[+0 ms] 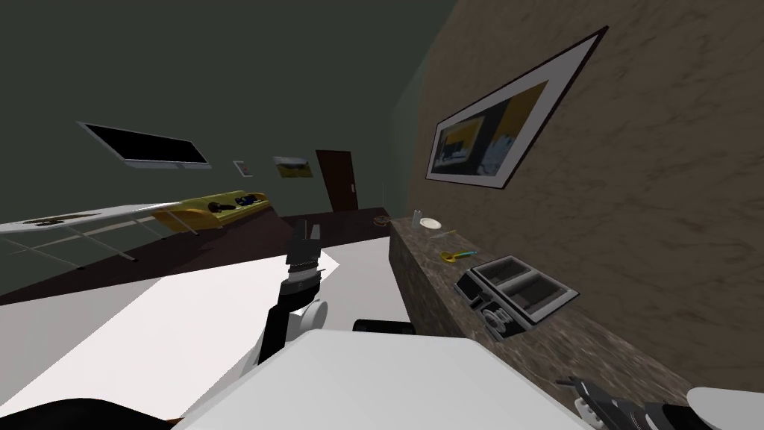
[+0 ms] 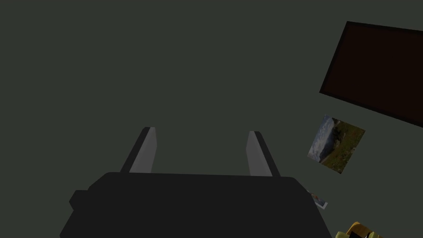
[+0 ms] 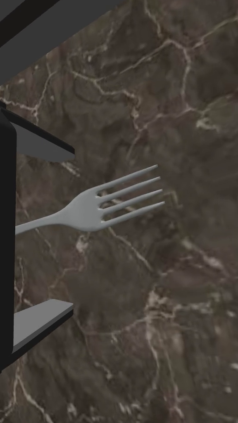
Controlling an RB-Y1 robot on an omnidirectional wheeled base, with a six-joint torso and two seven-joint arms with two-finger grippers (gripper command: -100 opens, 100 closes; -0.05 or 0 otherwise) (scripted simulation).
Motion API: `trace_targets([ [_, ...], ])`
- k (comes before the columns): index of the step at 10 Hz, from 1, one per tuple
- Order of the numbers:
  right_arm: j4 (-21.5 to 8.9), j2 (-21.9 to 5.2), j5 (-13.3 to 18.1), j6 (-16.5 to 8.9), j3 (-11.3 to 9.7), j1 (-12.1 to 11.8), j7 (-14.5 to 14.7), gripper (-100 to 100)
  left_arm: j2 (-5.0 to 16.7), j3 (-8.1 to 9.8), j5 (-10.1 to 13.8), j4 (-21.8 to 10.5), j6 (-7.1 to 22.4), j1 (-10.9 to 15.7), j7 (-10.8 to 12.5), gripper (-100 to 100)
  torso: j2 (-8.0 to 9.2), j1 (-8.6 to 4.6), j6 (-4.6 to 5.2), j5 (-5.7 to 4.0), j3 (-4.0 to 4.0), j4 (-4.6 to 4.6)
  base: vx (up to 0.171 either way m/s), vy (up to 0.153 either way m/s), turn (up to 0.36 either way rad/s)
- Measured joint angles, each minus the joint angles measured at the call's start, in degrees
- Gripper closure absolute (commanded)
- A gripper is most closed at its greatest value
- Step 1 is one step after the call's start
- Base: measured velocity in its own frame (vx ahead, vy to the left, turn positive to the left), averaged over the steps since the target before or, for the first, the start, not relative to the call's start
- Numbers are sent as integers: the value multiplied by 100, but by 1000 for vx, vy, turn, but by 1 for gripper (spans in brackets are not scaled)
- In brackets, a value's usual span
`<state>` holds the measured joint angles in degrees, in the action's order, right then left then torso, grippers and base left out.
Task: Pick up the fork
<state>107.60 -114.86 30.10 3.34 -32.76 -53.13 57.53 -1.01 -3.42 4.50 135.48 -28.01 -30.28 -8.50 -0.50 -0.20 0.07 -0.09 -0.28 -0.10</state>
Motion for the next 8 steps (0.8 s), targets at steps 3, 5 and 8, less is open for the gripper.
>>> trace_targets([
  [3, 296, 12, 199, -361, -73, -71, 59, 100, -1, -1, 0, 0, 0, 2, 0, 0, 41, 27, -4, 8, 23, 9, 25, 30, -74],
  [5, 294, 9, 201, -361, -67, -68, 62, 100, -1, -1, 0, 0, 0, 2, 0, 0, 54, 15, 2, 2, 30, 11, 0, 0, 0],
  [8, 294, 8, 201, -360, -69, -69, 64, 0, -1, -1, 0, -1, 1, 2, 0, 0, 55, 11, 1, 1, 31, 12, 0, 0, 0],
])
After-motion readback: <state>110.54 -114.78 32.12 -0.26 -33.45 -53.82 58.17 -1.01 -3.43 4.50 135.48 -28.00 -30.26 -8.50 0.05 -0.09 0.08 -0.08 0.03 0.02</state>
